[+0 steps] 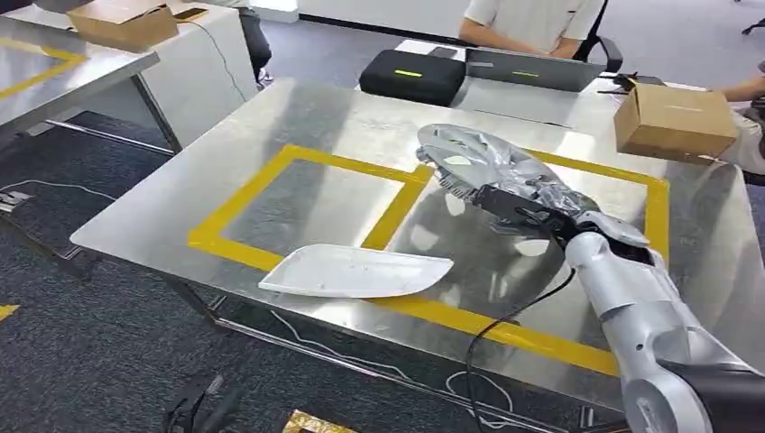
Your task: Take the parts from the cabinet and place them on the table.
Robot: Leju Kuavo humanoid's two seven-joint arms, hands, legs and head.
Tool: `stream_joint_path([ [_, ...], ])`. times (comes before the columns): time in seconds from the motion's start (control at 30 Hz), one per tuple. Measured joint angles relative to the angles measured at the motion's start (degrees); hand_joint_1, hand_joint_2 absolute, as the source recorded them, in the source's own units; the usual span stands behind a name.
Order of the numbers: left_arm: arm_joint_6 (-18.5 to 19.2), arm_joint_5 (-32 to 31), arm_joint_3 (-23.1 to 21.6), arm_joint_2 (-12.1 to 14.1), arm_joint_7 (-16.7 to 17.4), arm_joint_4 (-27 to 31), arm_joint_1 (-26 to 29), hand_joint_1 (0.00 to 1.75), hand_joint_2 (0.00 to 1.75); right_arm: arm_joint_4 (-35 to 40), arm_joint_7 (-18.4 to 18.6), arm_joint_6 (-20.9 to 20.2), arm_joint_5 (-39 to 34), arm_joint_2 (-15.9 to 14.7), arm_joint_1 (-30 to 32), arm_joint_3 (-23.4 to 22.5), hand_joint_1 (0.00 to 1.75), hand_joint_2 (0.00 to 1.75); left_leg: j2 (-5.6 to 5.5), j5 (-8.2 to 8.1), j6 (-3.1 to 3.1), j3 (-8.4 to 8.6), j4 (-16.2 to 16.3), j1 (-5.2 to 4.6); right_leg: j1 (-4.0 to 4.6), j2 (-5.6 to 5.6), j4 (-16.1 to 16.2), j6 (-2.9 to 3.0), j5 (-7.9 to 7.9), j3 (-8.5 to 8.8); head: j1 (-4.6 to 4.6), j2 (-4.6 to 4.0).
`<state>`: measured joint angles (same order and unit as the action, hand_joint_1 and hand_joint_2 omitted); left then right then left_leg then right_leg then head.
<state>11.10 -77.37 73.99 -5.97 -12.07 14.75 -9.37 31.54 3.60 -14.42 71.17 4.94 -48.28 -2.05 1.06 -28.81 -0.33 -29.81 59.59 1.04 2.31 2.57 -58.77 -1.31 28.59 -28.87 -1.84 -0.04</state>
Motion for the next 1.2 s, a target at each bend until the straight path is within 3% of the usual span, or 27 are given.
stream_joint_path([
  [0.4,-0.4,2.1,0.3,0.0,0.0,0.0,0.6,0.0,0.0,2.2,-9.5,2.0,-2.5,1.4,2.2,1.7,0.0,0.0,0.01,0.04,-0.12,-0.06,0.0,0.01,0.0,-0.01,-0.1,0.04,0.01,0.18,0.02,0.0],
  [0.6,-0.5,2.6,0.4,0.0,0.1,0.0,1.6,0.0,0.0,4.0,-10.5,2.8,-3.5,2.0,4.4,3.3,0.0,0.0,-0.01,0.05,-0.21,0.08,-0.2,0.0,-0.01,-0.08,-0.1,0.15,0.13,0.22,0.04,0.0],
  [0.7,-1.0,3.7,0.8,0.0,1.0,0.0,2.3,0.0,0.0,9.3,-9.4,5.5,-3.5,2.2,8.6,5.8,0.0,0.0,-0.02,0.02,-0.26,0.17,-0.4,-0.09,-0.09,-0.13,0.0,0.28,0.22,0.31,0.0,0.0],
  [0.8,-1.3,4.6,1.2,-0.3,1.3,0.0,3.0,0.0,0.0,18.3,-5.4,5.1,-4.2,2.3,13.2,9.6,0.0,0.0,-0.15,0.07,-0.26,0.06,-0.5,-0.11,-0.11,-0.31,0.0,0.28,0.23,0.17,0.02,0.0],
  [0.87,-1.3,4.7,1.6,-0.4,1.4,0.0,3.4,0.0,0.0,22.0,-4.6,4.5,-4.4,2.3,15.2,11.3,0.0,0.0,-0.16,0.11,-0.3,0.04,-0.6,-0.11,-0.11,-0.32,0.0,0.29,0.22,0.13,0.02,0.0],
  [1.2,-1.3,4.7,1.8,-0.5,1.5,0.0,4.3,0.0,0.0,29.4,-4.4,4.3,-4.5,2.3,19.8,13.8,0.0,0.0,-0.16,0.21,-0.45,0.01,-1.0,-0.14,-0.15,-0.32,0.0,0.37,0.27,-0.11,0.02,0.0],
])
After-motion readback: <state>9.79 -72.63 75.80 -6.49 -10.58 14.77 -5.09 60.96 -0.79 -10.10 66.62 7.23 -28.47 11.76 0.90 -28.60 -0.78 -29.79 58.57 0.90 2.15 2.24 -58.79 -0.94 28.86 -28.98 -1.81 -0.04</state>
